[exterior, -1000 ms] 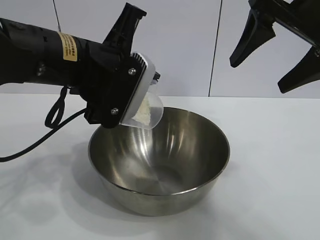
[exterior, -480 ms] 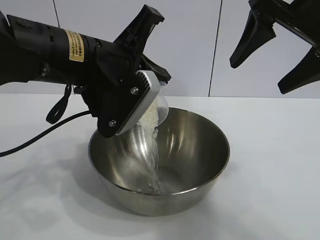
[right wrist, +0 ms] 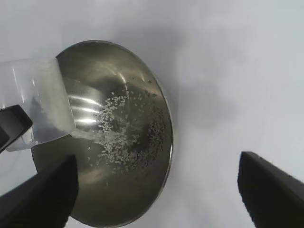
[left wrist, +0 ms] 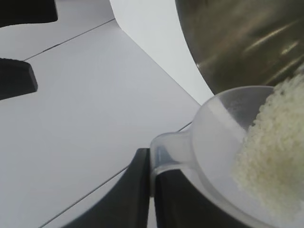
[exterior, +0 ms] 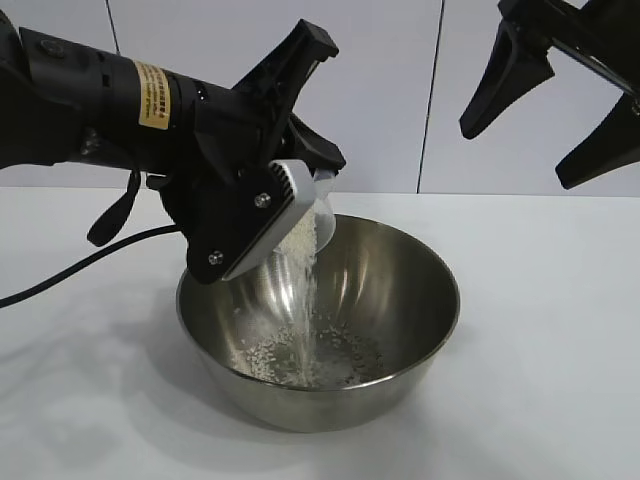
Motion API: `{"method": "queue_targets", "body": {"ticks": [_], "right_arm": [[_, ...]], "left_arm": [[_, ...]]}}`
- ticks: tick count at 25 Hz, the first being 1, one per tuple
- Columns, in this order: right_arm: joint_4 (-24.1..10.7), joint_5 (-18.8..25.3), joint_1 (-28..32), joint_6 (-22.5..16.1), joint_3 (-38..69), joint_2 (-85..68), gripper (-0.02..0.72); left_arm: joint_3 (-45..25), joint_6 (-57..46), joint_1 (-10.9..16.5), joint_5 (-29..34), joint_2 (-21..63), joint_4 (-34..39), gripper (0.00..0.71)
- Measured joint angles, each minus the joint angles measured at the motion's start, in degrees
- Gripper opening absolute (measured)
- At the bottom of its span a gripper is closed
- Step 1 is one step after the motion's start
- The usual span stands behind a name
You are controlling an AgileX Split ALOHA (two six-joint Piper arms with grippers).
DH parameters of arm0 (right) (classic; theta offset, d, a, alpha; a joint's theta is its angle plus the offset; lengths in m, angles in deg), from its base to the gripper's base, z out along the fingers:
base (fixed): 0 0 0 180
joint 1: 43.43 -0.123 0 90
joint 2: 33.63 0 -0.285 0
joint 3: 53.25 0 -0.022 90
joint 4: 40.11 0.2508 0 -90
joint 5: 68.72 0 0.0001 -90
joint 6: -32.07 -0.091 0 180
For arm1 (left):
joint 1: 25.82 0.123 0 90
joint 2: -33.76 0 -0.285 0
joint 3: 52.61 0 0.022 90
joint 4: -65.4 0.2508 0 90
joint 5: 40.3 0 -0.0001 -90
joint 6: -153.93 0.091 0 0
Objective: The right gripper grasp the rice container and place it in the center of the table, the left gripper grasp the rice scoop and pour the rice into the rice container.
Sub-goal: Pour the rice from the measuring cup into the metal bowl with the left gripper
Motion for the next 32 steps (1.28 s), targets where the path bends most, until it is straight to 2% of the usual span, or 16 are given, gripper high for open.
{"method": "queue_targets", "body": {"ticks": [32], "right_arm": [[0.0, 0.0, 0.0, 0.2, 0.0, 0.0, 0.631]], "left_arm": [[0.0, 1.5, 0.0, 1.3, 0.0, 1.0, 0.009]]}}
